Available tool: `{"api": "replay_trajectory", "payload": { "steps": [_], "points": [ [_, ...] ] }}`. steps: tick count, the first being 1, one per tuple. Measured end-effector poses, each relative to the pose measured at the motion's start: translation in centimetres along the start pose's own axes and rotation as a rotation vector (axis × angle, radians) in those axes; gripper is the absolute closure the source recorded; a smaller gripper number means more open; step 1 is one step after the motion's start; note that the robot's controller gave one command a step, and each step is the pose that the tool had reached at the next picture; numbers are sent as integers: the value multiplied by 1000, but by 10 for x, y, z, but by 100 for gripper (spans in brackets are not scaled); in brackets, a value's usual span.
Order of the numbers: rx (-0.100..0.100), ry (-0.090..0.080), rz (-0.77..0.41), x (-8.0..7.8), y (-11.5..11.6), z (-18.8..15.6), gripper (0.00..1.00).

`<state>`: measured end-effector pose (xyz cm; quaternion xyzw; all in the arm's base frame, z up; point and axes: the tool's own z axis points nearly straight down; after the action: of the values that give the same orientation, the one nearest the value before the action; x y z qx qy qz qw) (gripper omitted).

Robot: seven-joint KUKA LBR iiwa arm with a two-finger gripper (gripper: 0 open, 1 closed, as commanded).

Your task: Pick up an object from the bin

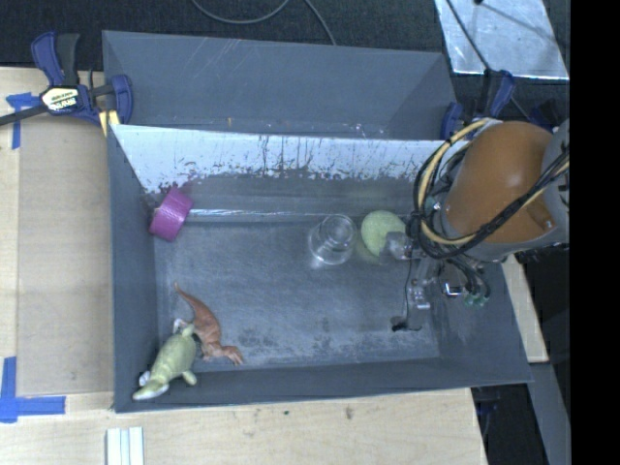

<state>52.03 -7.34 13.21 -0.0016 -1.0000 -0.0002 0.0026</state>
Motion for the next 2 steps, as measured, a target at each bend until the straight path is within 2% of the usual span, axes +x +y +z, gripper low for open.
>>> {"api": "replay_trajectory", "payload": {
  "steps": [1,2],
  "points": [
    [1,-9,-3,-2,0,-4,0],
    [2,-14,-88,-61,-32,31,0]
  ]
}}
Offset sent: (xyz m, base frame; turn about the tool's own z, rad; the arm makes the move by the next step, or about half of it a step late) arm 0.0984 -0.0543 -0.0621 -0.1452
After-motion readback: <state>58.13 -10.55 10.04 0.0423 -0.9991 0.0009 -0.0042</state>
